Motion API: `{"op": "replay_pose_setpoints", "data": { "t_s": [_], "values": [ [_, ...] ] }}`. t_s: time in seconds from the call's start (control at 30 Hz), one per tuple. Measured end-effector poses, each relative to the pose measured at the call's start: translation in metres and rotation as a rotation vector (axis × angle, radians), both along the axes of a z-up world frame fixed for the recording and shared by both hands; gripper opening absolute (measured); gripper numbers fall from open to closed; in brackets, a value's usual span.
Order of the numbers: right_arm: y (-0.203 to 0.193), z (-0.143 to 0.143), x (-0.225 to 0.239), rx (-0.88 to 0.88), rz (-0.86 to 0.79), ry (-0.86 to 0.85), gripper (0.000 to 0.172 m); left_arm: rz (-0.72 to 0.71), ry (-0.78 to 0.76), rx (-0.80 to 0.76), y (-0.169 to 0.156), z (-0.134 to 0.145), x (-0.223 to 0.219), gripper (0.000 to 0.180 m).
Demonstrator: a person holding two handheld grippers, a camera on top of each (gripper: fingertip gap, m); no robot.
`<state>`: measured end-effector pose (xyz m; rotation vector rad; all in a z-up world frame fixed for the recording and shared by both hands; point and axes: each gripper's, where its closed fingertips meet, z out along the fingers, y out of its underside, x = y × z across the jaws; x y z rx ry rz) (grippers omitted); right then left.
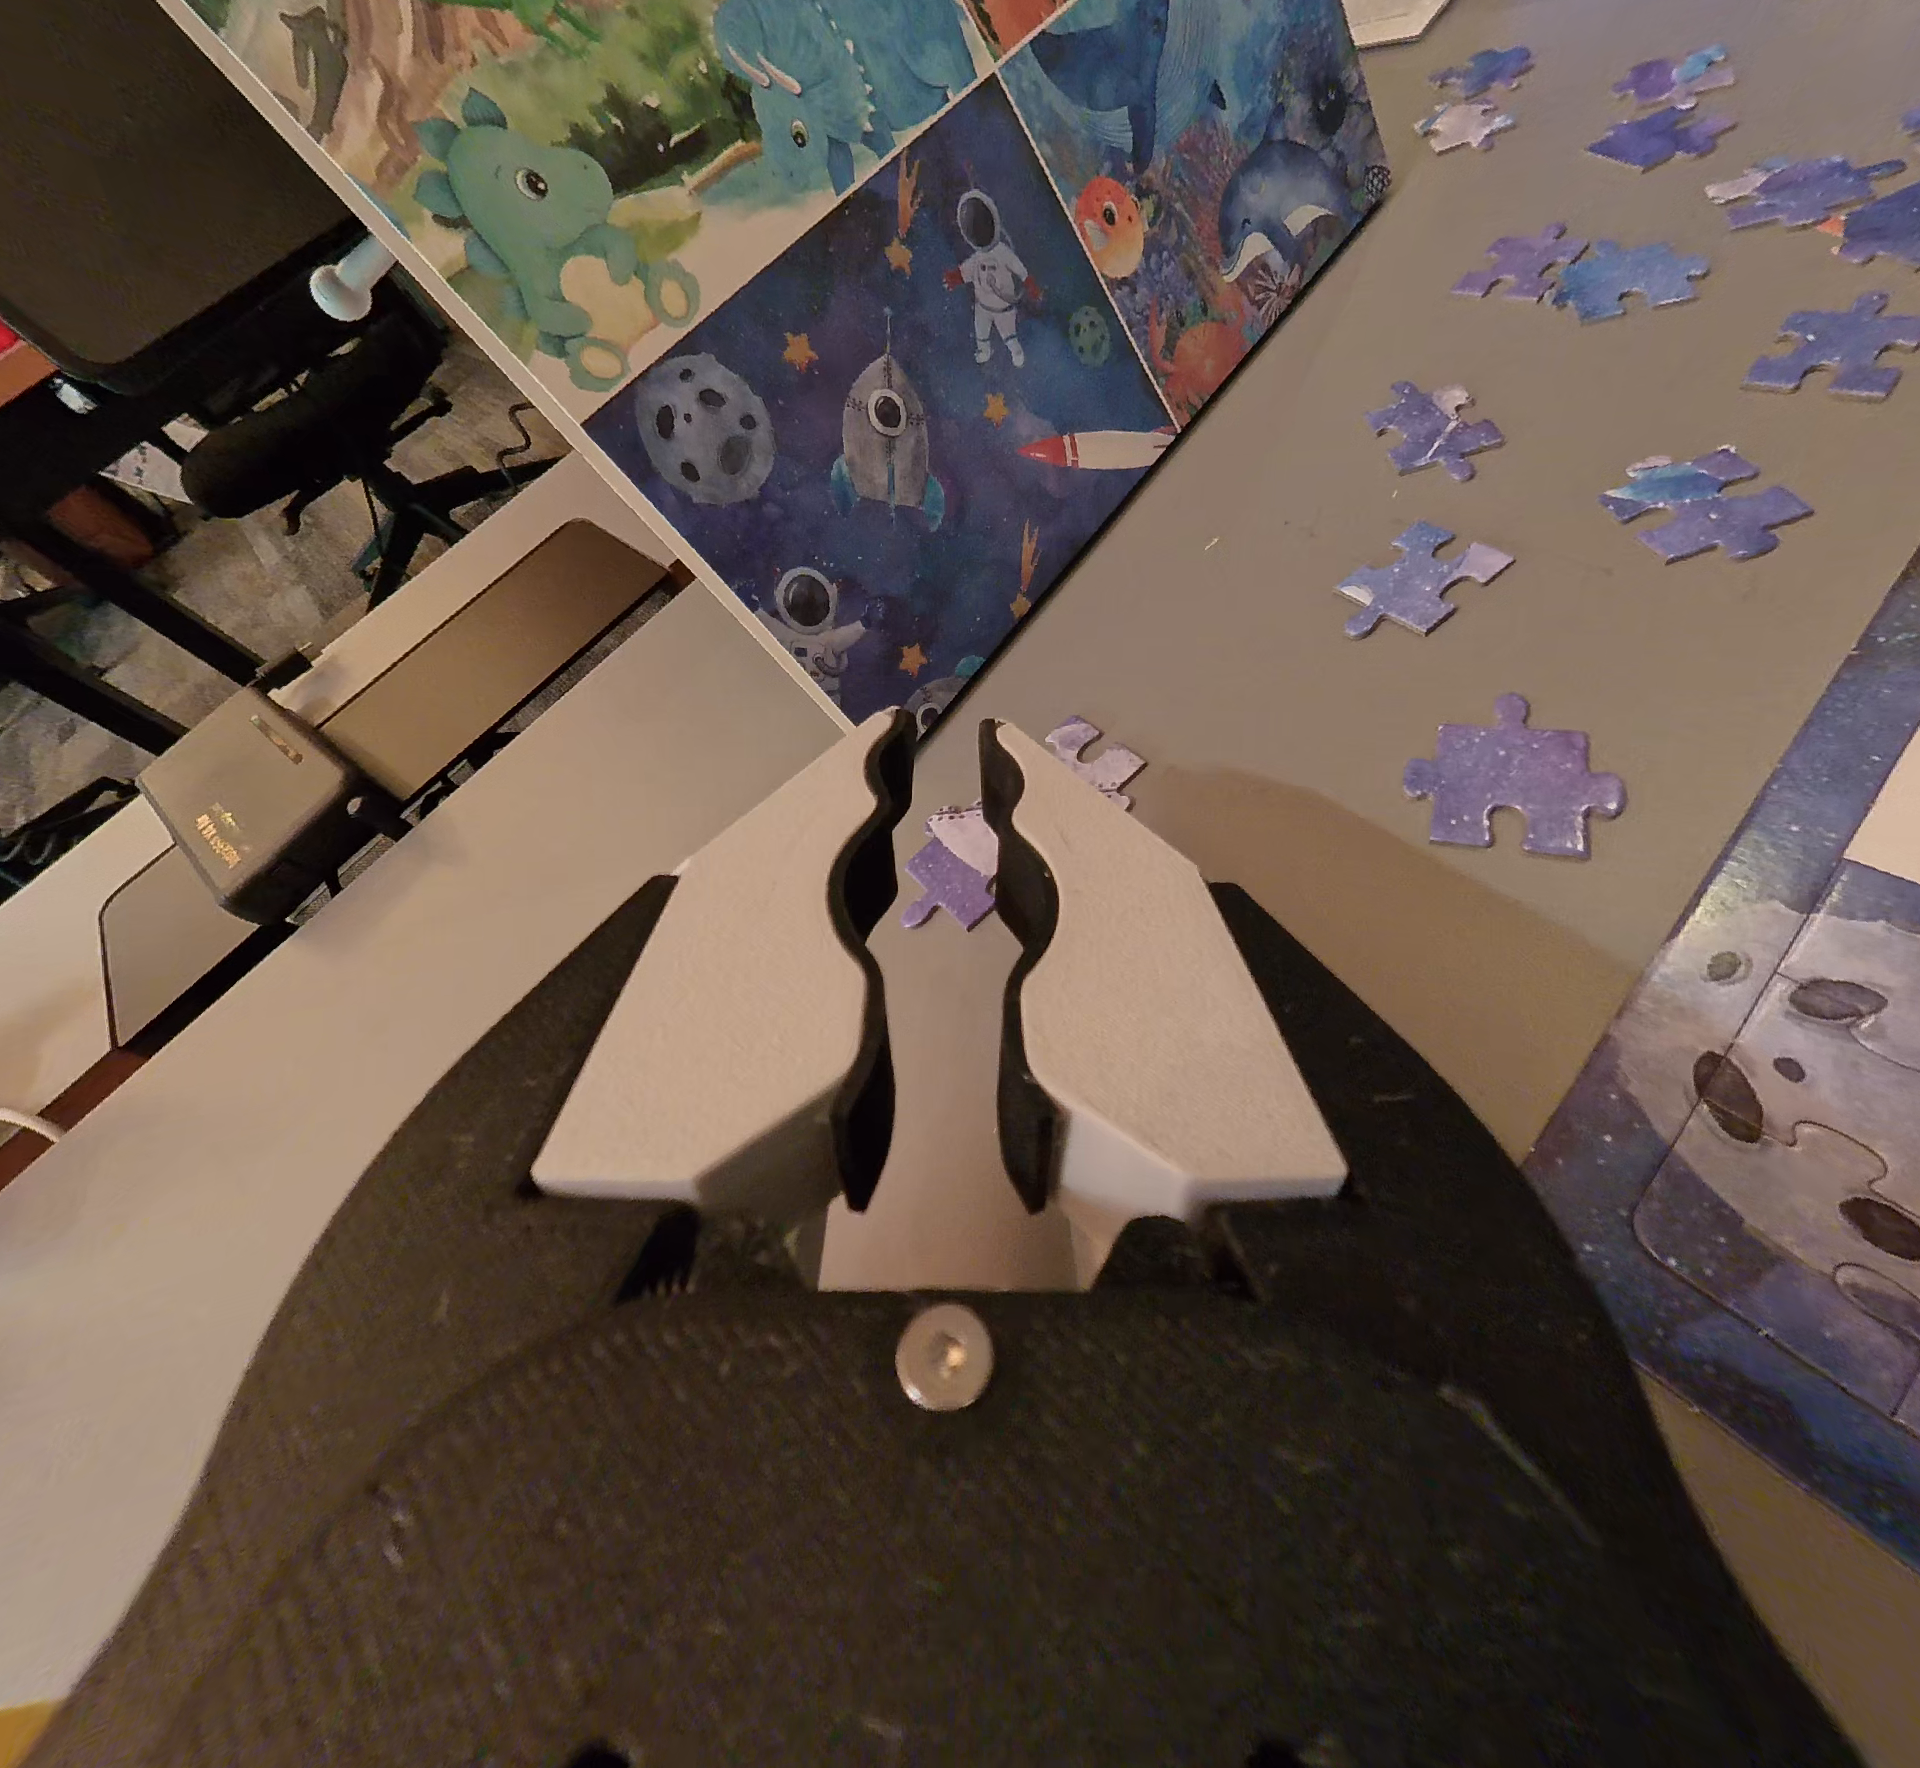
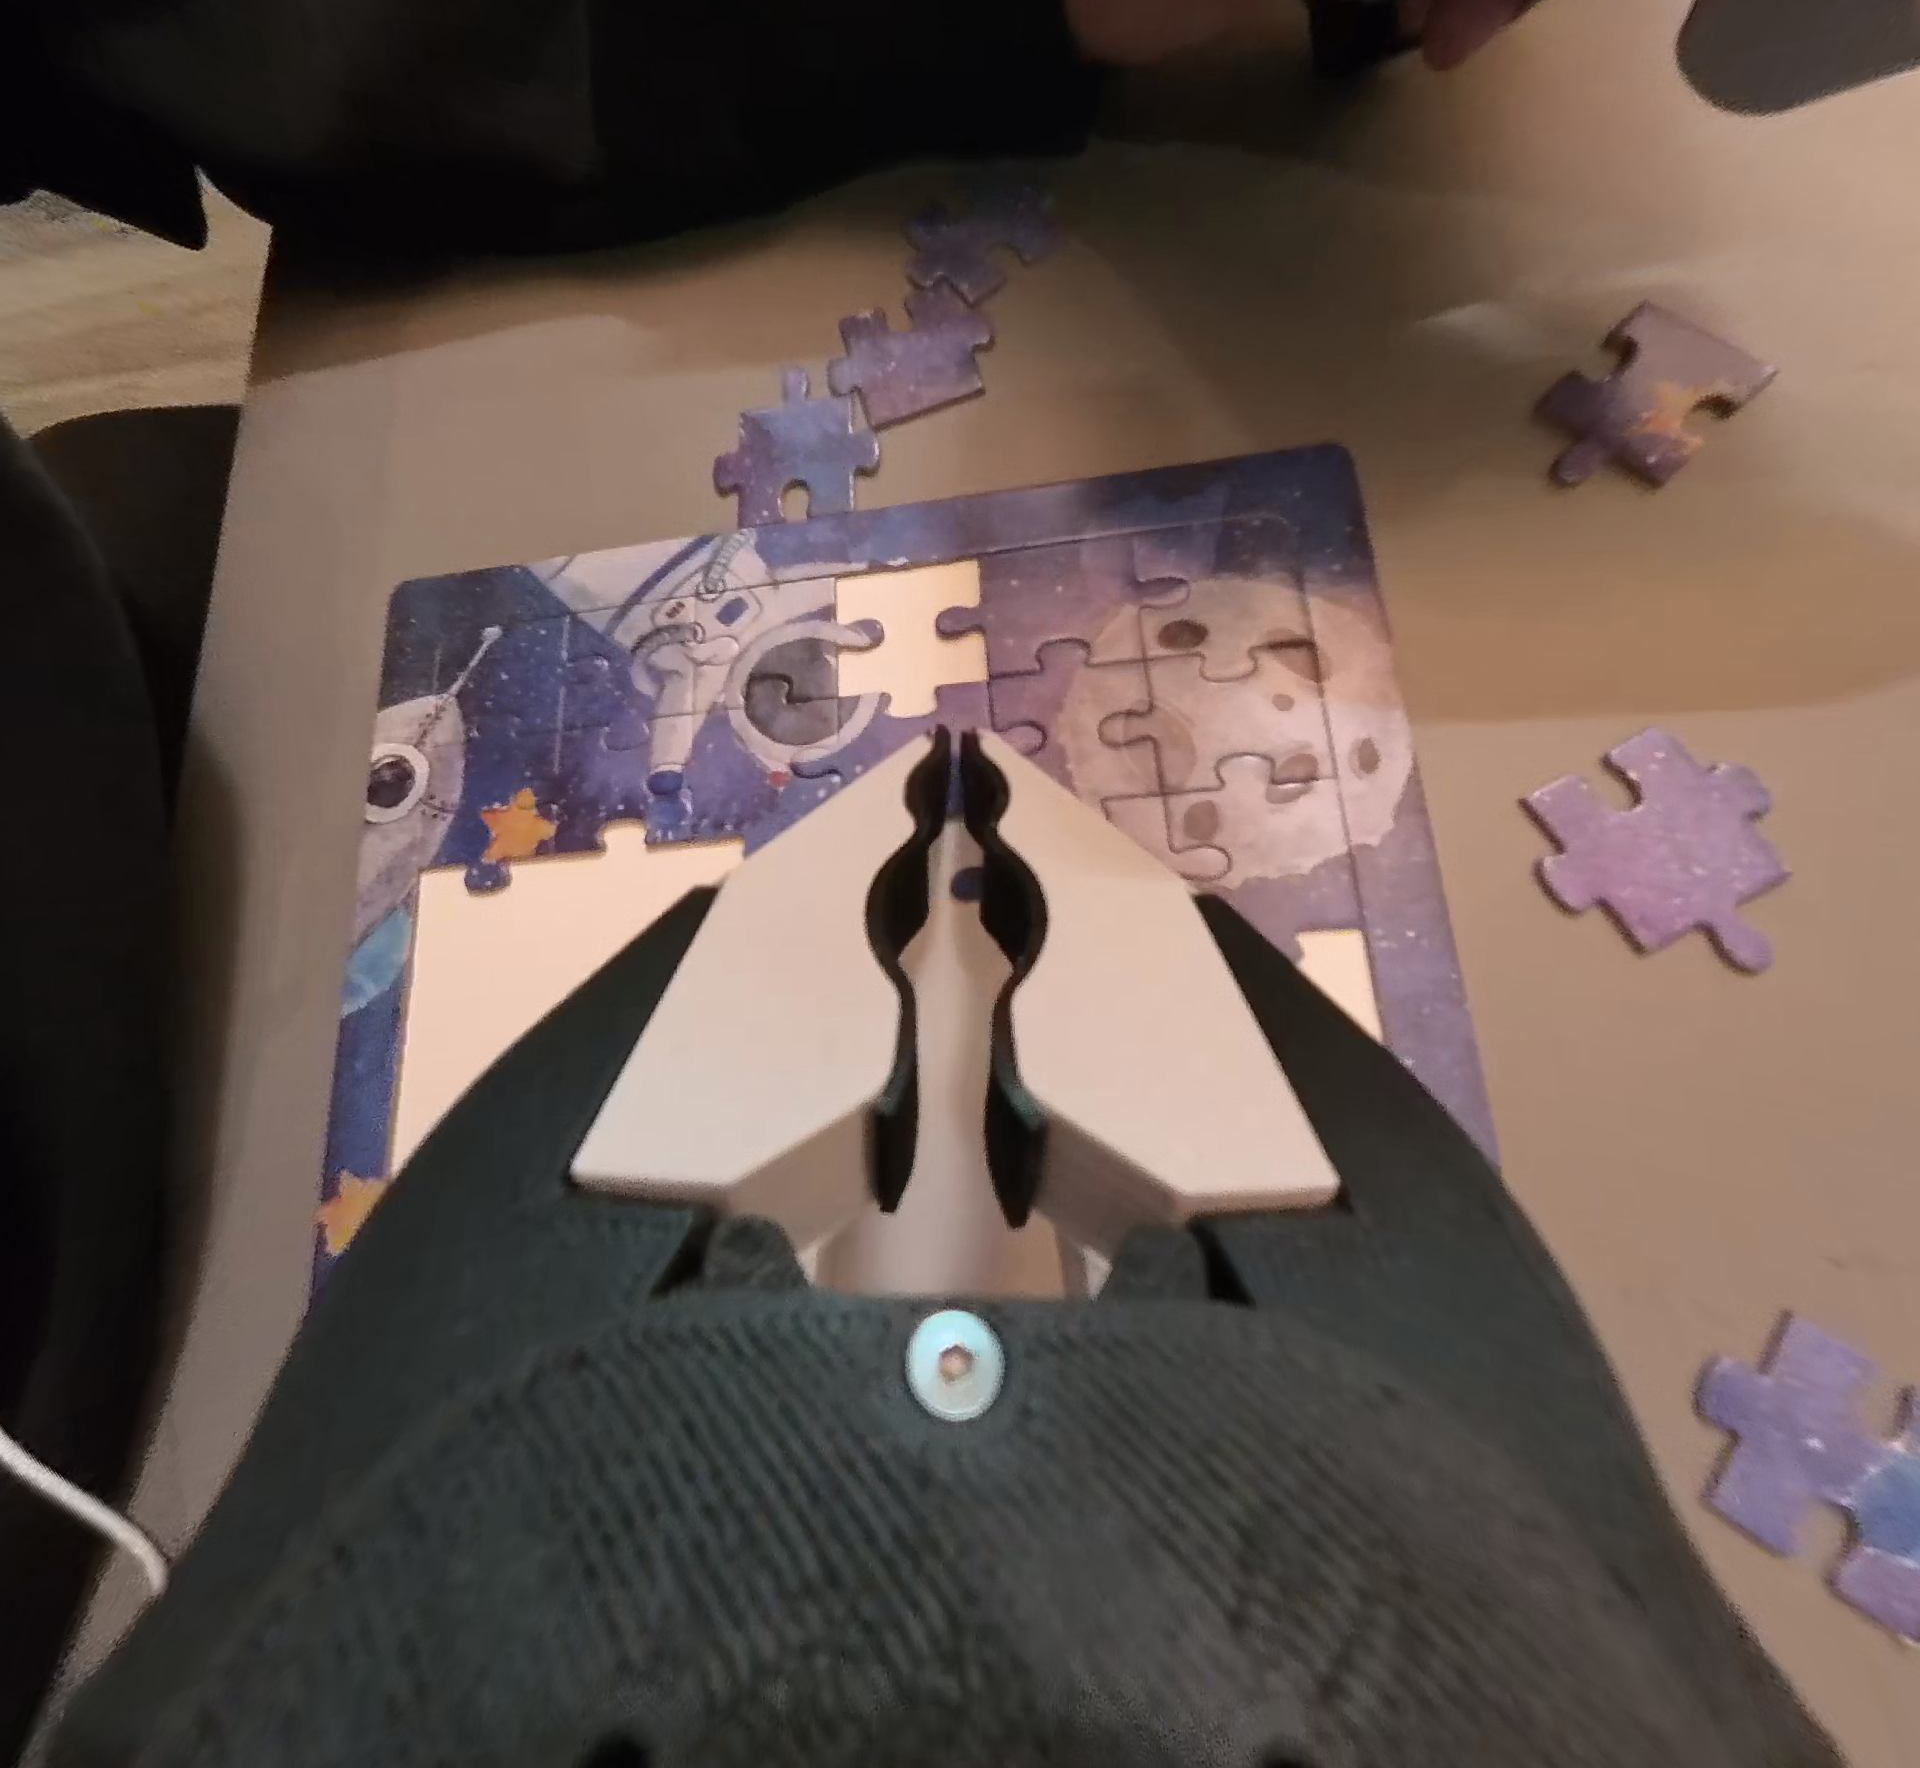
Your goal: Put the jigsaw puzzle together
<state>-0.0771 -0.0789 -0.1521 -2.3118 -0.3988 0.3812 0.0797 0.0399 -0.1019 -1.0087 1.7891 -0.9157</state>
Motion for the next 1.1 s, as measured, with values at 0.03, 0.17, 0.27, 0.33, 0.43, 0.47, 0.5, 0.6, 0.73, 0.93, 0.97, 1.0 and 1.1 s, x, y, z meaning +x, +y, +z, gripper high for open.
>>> {"op": "replay_pose_setpoints", "data": {
  "t_s": [0.03,0.17,0.27,0.33,0.43,0.47,0.5,0.6,0.73,0.93,0.97,1.0,1.1],
  "values": [
    [0.000,0.001,-0.001,0.006,0.008,-0.007,0.001,0.000,0.000,0.000,0.000,0.000,0.000,0.010],
    [-0.002,-0.002,-0.004,0.001,0.034,-0.021,0.000,0.000,0.000,0.002,0.000,0.000,0.000,0.010],
    [-0.005,-0.002,-0.014,-0.003,0.086,0.003,0.000,0.000,0.000,0.001,0.000,0.000,0.000,0.010],
    [-0.008,-0.002,-0.022,-0.005,0.129,0.015,0.000,0.000,0.000,0.001,0.000,0.000,0.000,0.010],
    [-0.009,-0.002,-0.023,-0.002,0.144,-0.002,0.000,0.000,0.001,0.002,0.000,0.000,0.000,0.010],
    [-0.005,-0.002,-0.018,0.006,0.114,-0.024,0.000,0.000,0.001,0.002,0.000,0.000,0.000,0.010],
    [-0.001,-0.002,-0.009,0.019,0.070,-0.059,0.000,-0.001,0.001,0.002,0.000,0.000,0.000,0.010],
    [0.000,-0.002,-0.001,0.025,0.033,-0.078,0.000,-0.001,0.001,0.003,0.000,0.000,0.000,0.010],
    [-0.008,-0.002,-0.026,0.010,0.156,0.003,0.000,-0.001,0.001,0.003,0.000,0.000,0.000,0.010],
    [0.005,-0.001,0.034,0.043,-0.102,-0.211,0.000,-0.001,0.001,0.003,0.000,0.000,0.000,0.010],
    [0.005,0.003,0.049,0.060,-0.162,-0.260,0.000,-0.001,0.002,0.002,0.000,0.000,0.000,0.010],
    [0.004,0.010,0.060,0.090,-0.205,-0.273,0.000,-0.001,0.003,0.001,0.000,0.000,0.000,0.010],
    [-0.003,0.042,0.085,0.222,-0.321,-0.195,0.000,-0.001,0.002,-0.001,0.000,0.000,0.000,0.010]
  ]
}}
